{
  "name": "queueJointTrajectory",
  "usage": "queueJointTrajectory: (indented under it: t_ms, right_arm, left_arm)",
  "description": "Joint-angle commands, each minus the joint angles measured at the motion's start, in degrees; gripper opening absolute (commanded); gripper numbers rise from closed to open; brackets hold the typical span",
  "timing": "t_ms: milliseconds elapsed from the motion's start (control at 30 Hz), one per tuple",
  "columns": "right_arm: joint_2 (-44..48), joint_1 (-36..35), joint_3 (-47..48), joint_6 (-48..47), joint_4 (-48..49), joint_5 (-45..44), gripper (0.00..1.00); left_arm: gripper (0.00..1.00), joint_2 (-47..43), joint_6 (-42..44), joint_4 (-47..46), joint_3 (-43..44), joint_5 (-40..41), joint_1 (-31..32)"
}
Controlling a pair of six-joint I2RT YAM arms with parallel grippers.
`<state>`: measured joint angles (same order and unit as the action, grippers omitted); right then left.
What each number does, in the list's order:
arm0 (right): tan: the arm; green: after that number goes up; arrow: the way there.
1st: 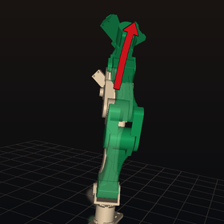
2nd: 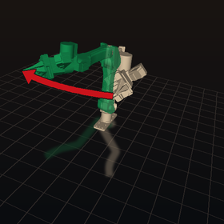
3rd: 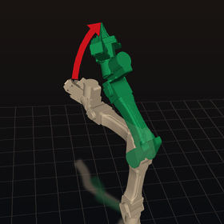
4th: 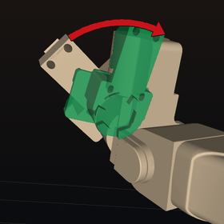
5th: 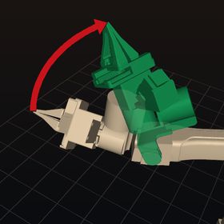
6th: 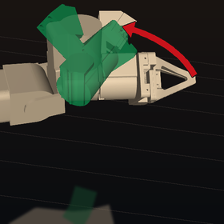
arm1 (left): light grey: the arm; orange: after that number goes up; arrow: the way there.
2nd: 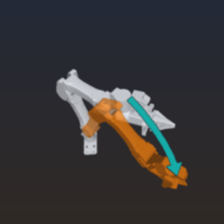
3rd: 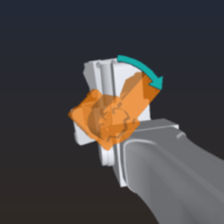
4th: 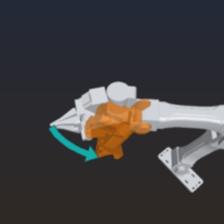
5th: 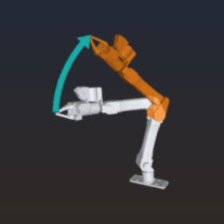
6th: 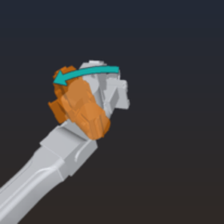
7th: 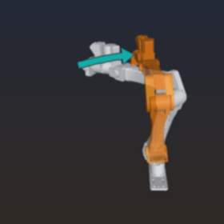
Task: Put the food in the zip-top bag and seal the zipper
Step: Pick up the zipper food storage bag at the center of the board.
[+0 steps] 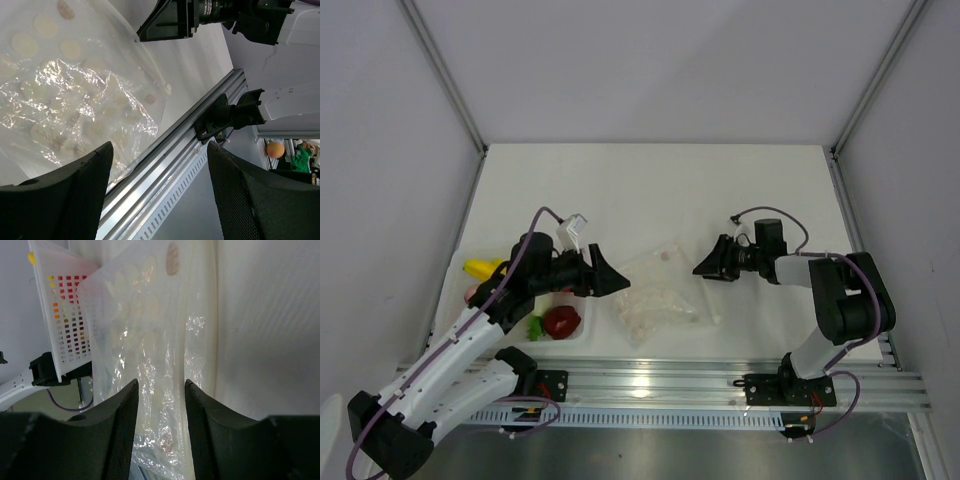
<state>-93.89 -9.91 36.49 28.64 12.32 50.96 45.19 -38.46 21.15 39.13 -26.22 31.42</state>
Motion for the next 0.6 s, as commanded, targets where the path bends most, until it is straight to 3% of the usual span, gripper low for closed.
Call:
queueJointTrajectory:
  t_ms: [0,267,433,567]
  right_arm:
    - [-1.47,-2.21,-0.98,-0.6,4.21,3.88,0.45]
    - [-2.45,-9.24,-4.58,5.97,13.59,1.79,0.42]
    - [0.1,-15.29,-5.2,11.61,17.92,-1.73,0.1]
    - [5.63,-20.05,-3.97,12.4,12.32,-8.31,0.0]
  left_arm:
    - [0.77,0.25,1.46,0.47,2.17,-1.73,0.84]
    - [0.77,-3.35,0.93,2.67,1.21,-1.91,1.89]
    - [0.77,-5.46,0.67,5.56,1.12,-2.09,2.15]
    - [0.75,-6.77,0.23,10.3,2.78,-0.94,2.24]
